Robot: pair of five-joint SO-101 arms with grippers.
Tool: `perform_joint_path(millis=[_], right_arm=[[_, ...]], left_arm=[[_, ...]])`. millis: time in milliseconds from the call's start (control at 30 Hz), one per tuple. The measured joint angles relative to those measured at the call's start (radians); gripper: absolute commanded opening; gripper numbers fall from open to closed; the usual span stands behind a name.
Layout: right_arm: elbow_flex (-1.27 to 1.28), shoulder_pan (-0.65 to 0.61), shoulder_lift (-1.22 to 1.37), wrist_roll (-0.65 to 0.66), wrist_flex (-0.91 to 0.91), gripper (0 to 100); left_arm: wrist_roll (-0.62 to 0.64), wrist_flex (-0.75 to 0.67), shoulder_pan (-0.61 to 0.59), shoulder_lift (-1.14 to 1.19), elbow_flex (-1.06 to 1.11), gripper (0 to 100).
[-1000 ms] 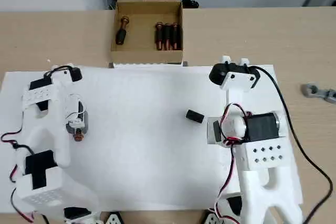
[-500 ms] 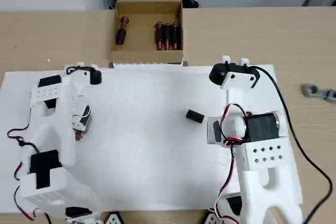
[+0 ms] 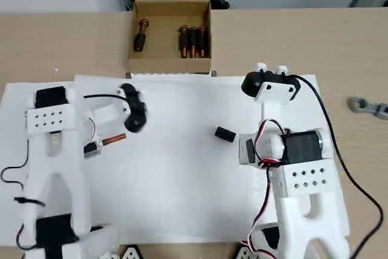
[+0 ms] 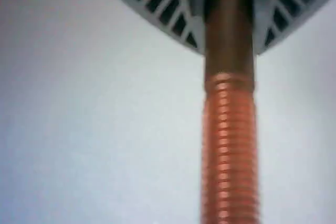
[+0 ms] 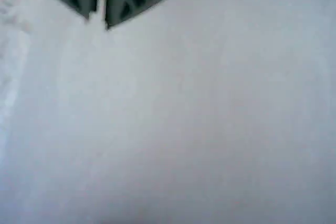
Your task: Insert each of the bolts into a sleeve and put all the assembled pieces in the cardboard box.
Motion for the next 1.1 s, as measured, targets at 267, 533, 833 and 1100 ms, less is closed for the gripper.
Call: perform_joint_path(millis=[267,533,833,1100], right_arm=[[0.101,0.000,0.000,0.000,-0.141,0.4],[0.144,0.000,0.000,0.000,-0.224,0.4],[0.144,0.000,0.000,0.000,-0.224,0.4],[0.144,0.000,0.000,0.000,-0.224,0.4]], left_arm=[[-0.304,-0.063,0.041,-0.021,0.021,1],[-0.465,-0.319,0.044,-0.021,0.236,3],[-0.450,-0.400,0.044,-0.021,0.290,13],[-0.328,-0.404,0.044,-0.028,0.265,18]])
